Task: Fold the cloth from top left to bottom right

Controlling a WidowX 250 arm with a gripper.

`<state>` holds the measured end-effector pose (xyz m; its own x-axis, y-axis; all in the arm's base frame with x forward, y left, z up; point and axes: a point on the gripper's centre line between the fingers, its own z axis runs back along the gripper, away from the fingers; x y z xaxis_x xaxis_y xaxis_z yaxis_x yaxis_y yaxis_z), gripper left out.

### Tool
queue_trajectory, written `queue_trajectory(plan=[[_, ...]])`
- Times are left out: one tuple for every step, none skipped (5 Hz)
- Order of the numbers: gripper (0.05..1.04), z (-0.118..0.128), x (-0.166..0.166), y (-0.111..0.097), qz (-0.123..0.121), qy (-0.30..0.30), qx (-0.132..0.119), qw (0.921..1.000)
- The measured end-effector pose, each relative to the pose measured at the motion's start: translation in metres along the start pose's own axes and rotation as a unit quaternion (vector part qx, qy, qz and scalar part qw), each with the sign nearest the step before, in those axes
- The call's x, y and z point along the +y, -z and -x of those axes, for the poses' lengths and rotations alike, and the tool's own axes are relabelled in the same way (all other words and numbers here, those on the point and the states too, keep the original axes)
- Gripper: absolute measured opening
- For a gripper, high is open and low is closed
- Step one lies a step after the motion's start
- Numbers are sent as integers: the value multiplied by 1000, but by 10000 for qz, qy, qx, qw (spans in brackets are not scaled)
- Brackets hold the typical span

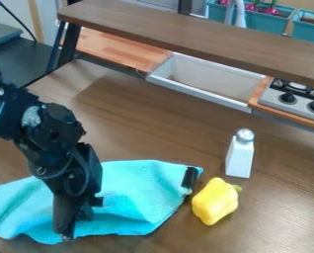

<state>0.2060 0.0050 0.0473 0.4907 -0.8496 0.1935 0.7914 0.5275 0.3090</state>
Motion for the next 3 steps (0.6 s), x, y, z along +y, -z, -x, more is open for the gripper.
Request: queue_trajectory(plan=[[869,-1,-6,-6,157,148,-184,9996],[1007,0,-11,2,995,255,-63,9947],[1002,2,-17,8,1731,430,254,9836]])
